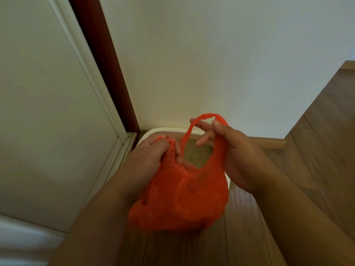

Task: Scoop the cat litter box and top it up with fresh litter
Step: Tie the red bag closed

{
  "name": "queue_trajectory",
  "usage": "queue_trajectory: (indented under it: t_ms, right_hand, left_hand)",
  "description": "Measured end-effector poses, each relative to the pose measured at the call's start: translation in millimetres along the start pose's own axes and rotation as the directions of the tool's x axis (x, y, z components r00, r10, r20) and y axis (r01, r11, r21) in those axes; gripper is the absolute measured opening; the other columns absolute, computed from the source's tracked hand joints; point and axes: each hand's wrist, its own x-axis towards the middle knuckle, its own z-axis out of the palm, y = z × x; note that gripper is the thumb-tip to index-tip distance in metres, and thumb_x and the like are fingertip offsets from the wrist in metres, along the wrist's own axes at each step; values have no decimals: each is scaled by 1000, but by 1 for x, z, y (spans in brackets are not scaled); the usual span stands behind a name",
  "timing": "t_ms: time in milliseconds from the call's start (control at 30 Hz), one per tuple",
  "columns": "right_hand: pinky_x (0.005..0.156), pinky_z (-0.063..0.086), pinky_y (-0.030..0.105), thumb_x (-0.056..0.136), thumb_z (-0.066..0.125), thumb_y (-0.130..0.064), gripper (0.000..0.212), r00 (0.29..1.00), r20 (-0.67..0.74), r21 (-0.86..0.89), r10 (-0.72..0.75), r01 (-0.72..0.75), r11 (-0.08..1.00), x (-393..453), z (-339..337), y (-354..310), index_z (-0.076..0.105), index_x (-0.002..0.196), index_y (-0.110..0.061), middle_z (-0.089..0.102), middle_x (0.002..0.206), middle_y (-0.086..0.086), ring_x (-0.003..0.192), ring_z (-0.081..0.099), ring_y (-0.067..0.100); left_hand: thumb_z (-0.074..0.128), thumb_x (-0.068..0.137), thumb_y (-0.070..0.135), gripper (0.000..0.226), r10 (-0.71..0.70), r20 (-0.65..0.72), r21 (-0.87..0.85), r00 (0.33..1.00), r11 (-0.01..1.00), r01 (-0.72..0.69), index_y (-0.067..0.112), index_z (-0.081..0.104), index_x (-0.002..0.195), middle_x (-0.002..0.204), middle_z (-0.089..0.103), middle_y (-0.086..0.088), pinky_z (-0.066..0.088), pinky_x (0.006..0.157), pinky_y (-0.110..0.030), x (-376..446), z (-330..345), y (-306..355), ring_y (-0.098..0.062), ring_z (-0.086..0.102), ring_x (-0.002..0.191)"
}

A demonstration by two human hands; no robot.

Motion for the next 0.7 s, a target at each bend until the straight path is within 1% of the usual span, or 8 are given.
queue_trajectory:
  t_ms: [100, 167, 233, 333, 467, 567, 633, 700]
  right_hand:
    - [106, 47, 49, 106, 39, -41, 56, 997, 41, 134, -63, 57, 989, -1, 3, 0, 78, 80, -12, 73, 117, -1, 121, 64, 18]
    - [84, 57, 40, 107, 37, -42, 53, 998, 30, 167, -58, 52, 985, -3, 6, -4, 77, 87, -11, 68, 82, 0, 83, 70, 17]
    - [63, 44, 35, 108, 39, -41, 47, 998, 1, 98, -70, 70, 993, -3, 7, -8, 75, 98, -12, 47, 71, -4, 61, 45, 11]
    - [56, 25, 31, 104, 36, -24, 40, 994, 18, 94, -111, 108, 990, -5, 8, -13, 73, 113, -13, 49, 78, -2, 64, 33, 13]
    - [85, 44, 31, 106, 36, -13, 43, 977, 55, -145, -208, 214, 966, -16, 15, -22, 73, 120, -30, 71, 115, -12, 99, 58, 10]
    - [90, 50, 26, 103, 47, -4, 41, 967, 154, -209, -202, 231, 950, -22, 21, -26, 72, 122, -29, 71, 123, -16, 110, 62, -3]
    - [87, 54, 25, 98, 57, -1, 41, 962, 187, -236, -200, 242, 941, -23, 18, -26, 71, 125, -28, 71, 121, -15, 110, 66, 3]
    - [91, 56, 31, 89, 68, -5, 42, 956, 223, -205, -190, 237, 950, -22, 9, -27, 71, 126, -26, 70, 127, -11, 116, 66, 11]
  left_hand:
    - [41, 97, 14, 26, -13, 32, -116, 999, 993, 17, 10, 63, 85, 63, 48, -10, 55, 64, -42, -2, 6, -1, -42, 53, 68]
    - [46, 98, 18, 22, -13, 42, -170, 999, 985, 20, 10, 65, 91, 63, 45, -7, 49, 57, -35, -4, 11, 1, -28, 45, 57]
    - [50, 99, 22, 18, -25, 42, -109, 999, 994, 29, 16, 67, 100, 67, 52, -4, 44, 56, -35, -5, 15, 1, -18, 47, 55]
    - [47, 101, 23, 28, -64, 94, 22, 994, 998, 62, 36, 67, 114, 78, 65, -4, 46, 60, -31, -8, 22, 3, -10, 57, 57]
    - [54, 98, 47, 31, -42, 198, 115, 979, 993, 19, 52, 58, 129, 92, 72, 6, 53, 86, -35, -15, 33, 4, -5, 70, 81]
    - [61, 91, 53, 15, 42, 204, 224, 978, 970, -89, 47, 68, 104, 88, 73, 17, 53, 84, -30, -17, 45, 5, 1, 68, 79]
    - [59, 98, 39, 16, 94, 152, 273, 984, 953, -133, 42, 68, 85, 79, 71, 18, 49, 75, -24, -18, 48, 8, 3, 66, 74]
    - [54, 99, 43, 20, 109, 113, 243, 988, 961, -134, 37, 70, 88, 86, 72, 13, 49, 78, -26, -17, 46, 9, -1, 68, 82]
